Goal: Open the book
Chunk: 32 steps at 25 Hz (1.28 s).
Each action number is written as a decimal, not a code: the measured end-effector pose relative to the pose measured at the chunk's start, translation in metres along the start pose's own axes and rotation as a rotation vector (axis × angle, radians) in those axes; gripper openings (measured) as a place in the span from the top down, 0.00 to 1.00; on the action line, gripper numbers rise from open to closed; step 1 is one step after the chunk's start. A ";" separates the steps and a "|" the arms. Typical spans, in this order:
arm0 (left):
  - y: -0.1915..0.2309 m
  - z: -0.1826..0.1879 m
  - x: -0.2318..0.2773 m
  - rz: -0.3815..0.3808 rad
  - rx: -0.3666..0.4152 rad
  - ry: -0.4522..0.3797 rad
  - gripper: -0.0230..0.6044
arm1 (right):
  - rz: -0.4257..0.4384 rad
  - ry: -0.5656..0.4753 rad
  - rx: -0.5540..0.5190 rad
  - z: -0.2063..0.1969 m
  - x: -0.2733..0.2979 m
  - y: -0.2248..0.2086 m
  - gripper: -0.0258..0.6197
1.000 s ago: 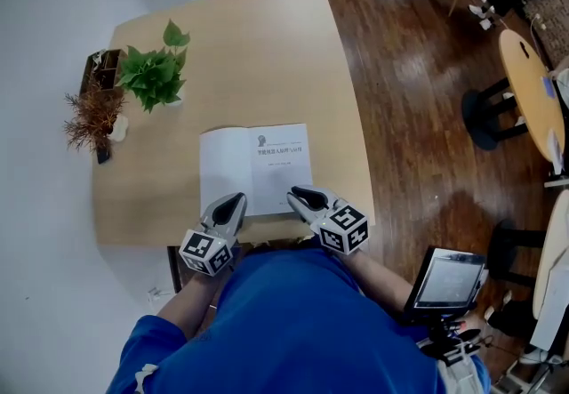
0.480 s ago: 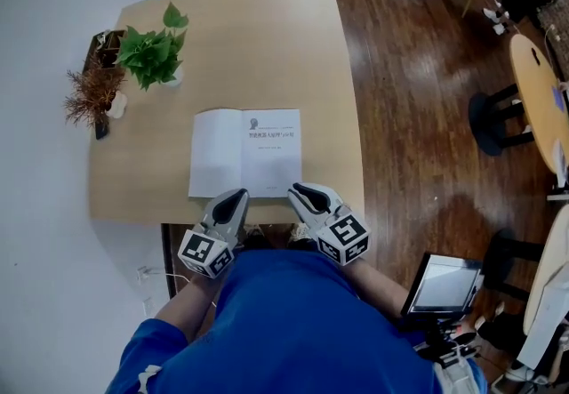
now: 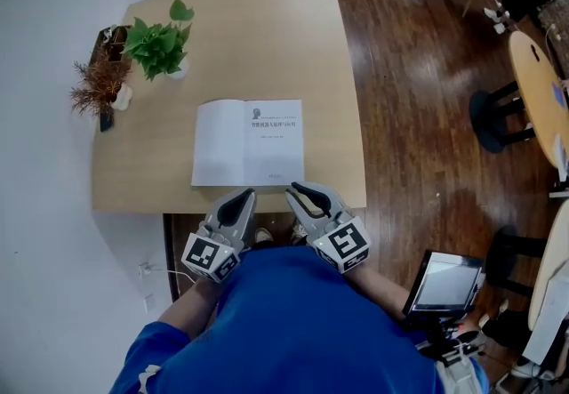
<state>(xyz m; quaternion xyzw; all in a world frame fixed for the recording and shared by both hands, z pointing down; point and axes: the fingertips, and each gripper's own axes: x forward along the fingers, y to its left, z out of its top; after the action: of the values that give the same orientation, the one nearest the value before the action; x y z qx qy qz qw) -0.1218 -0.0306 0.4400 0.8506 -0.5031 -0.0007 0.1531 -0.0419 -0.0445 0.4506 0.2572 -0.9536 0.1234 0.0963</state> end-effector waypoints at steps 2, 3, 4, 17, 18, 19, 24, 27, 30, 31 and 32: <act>-0.004 0.002 -0.006 -0.025 0.007 -0.003 0.95 | -0.025 -0.008 -0.003 0.003 -0.005 0.009 0.87; -0.006 0.003 -0.010 -0.038 0.011 -0.003 0.95 | -0.036 -0.010 -0.004 0.003 -0.008 0.014 0.87; -0.009 0.003 -0.013 -0.052 0.015 -0.003 0.95 | -0.046 -0.013 -0.005 0.004 -0.010 0.018 0.87; -0.017 -0.009 -0.053 -0.119 0.024 0.024 0.95 | -0.090 0.003 -0.016 -0.012 -0.024 0.059 0.87; -0.017 -0.010 -0.054 -0.122 0.022 0.032 0.95 | -0.090 0.005 -0.016 -0.012 -0.024 0.059 0.87; -0.018 -0.010 -0.055 -0.126 0.022 0.037 0.95 | -0.091 0.007 -0.016 -0.012 -0.024 0.059 0.87; -0.018 -0.010 -0.058 -0.138 0.024 0.040 0.95 | -0.089 0.007 -0.018 -0.010 -0.022 0.065 0.88; -0.016 -0.010 -0.059 -0.140 0.027 0.041 0.95 | -0.088 0.007 -0.021 -0.009 -0.020 0.066 0.88; -0.015 -0.010 -0.059 -0.141 0.026 0.040 0.95 | -0.092 0.006 -0.021 -0.008 -0.019 0.066 0.88; -0.014 -0.010 -0.059 -0.141 0.026 0.039 0.95 | -0.092 0.005 -0.022 -0.008 -0.019 0.066 0.88; -0.014 -0.010 -0.059 -0.142 0.025 0.040 0.95 | -0.092 0.004 -0.024 -0.008 -0.019 0.065 0.88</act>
<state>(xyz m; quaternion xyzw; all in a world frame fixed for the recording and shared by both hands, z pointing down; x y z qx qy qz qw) -0.1370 0.0287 0.4372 0.8859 -0.4381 0.0117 0.1519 -0.0585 0.0214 0.4415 0.2995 -0.9419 0.1081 0.1070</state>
